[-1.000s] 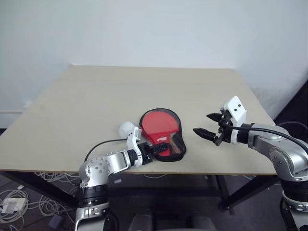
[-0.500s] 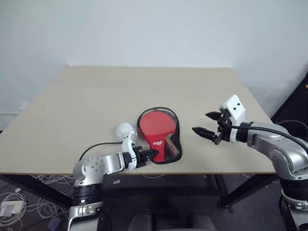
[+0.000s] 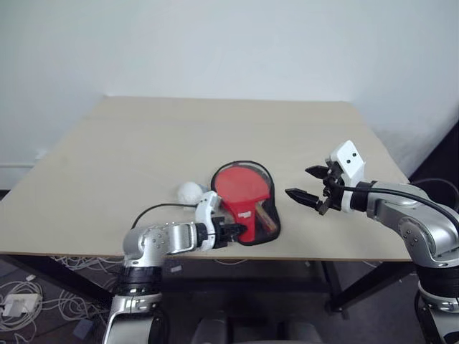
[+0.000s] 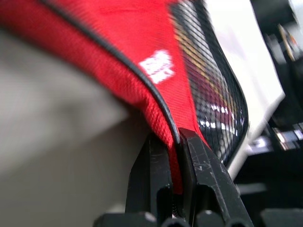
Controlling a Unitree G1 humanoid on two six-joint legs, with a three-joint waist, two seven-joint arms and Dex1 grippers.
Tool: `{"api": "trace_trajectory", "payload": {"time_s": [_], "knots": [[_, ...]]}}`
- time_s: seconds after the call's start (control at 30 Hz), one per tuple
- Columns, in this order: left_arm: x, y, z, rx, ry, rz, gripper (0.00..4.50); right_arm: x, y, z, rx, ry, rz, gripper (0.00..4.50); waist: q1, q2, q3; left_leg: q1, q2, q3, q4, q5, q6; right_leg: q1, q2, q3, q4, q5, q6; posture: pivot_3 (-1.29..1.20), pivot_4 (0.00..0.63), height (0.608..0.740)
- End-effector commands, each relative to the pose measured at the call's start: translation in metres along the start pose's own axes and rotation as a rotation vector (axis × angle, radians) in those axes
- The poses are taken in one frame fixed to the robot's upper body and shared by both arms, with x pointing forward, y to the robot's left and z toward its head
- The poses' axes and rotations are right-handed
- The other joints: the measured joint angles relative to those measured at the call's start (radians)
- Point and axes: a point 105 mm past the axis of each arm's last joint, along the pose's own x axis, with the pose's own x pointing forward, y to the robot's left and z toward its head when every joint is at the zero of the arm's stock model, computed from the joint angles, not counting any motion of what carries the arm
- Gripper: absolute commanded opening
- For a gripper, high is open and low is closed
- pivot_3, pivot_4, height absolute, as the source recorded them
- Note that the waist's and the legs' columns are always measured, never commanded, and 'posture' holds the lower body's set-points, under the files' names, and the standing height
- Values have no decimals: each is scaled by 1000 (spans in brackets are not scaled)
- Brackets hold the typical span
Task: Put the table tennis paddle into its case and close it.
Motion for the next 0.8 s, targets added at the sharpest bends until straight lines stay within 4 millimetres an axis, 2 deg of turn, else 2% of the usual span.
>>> {"api": "trace_trajectory", "payload": {"time_s": [0.03, 0.3, 0.57, 0.8], "knots": [[8, -37, 3, 77, 45, -135, 79, -5, -9, 13, -46, -30, -28, 4500, -1, 0, 0, 0, 0, 0, 0, 0, 0, 0, 0, 0, 0, 0, 0, 0, 0, 740], [8, -62, -15, 118, 149, -221, 79, -13, -16, 9, -76, 9, -33, 4500, -3, 0, 1, 0, 1, 0, -1, 0, 0, -1, 1, 1, 1, 0, 0, 0, 0, 740], [-6, -70, -37, 148, 206, -271, 79, -12, -12, 3, -69, 29, -8, 4500, -3, 0, 1, 0, 1, 0, -1, 0, 0, -2, 1, 1, 1, 0, 0, 0, 0, 740], [-20, -68, -51, 149, 233, -275, 79, -7, -7, 2, -59, 28, 16, 4500, -3, 0, 1, 0, 1, 0, -1, 0, 0, -2, 1, 1, 1, 0, 0, 0, 0, 740]]}}
